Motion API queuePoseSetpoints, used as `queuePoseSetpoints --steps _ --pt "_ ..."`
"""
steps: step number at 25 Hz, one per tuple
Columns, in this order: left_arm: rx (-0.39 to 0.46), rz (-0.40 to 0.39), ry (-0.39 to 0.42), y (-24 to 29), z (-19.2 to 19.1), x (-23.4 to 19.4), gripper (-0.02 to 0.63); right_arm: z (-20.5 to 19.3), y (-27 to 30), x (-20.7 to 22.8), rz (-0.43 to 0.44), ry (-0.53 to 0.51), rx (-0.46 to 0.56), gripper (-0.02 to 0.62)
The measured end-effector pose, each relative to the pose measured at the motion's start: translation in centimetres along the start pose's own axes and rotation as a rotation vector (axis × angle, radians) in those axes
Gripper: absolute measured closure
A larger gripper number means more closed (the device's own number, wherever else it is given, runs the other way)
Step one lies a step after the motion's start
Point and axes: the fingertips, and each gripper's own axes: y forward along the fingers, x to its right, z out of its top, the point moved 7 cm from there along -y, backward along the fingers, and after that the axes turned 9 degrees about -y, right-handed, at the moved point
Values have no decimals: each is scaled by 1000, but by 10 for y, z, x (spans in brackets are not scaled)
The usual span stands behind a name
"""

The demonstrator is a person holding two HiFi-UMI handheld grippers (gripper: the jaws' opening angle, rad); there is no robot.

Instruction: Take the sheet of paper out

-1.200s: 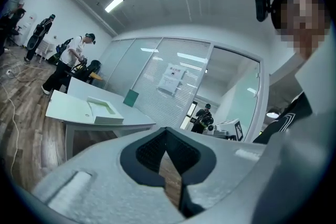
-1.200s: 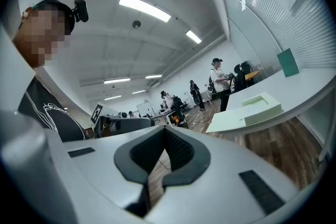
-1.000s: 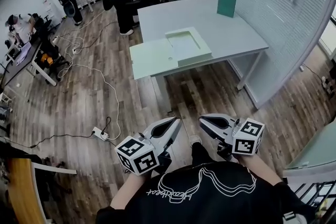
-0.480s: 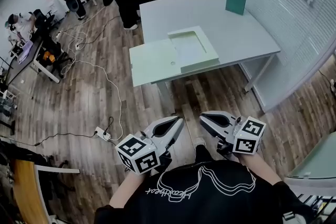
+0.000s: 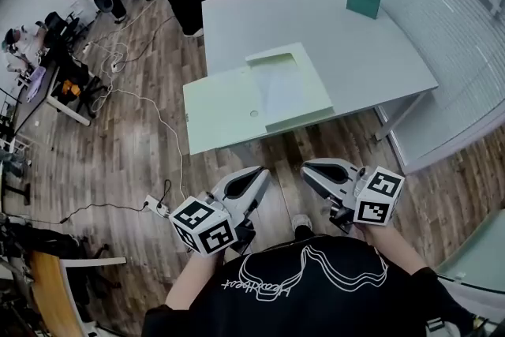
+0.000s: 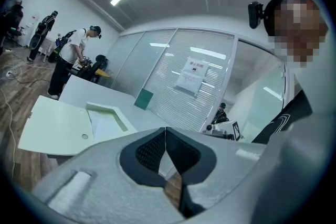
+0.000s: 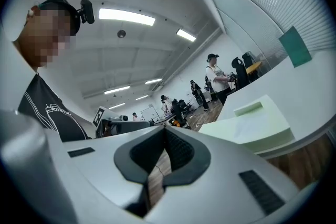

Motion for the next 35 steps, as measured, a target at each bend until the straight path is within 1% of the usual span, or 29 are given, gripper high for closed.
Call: queuePoseSetpoints --steps 6,9,11,17,23,28,32,35 --pt "27 36 -9 45 24 -23 592 20 10 57 15 -35 -7 586" --pt "27 57 -9 51 29 -31 592 27 13 67 15 -49 -13 586" --pt "24 58 -22 52 33 -35 592 30 15 71 11 -45 -17 585" --pt "8 71 -58 64 36 -64 591 24 22 93 -9 -20 -25 586" --pt "-64 99 -68 88 42 -110 588 26 35 126 -61 18 -30 586" --pt "-139 102 -107 116 51 -150 545 27 49 158 -107 62 -34 586" --pt "-206 102 -136 138 55 -188 540 23 64 183 -136 101 -33 586" --pt "-253 105 -161 156 56 -216 517 22 73 203 -162 124 -35 586"
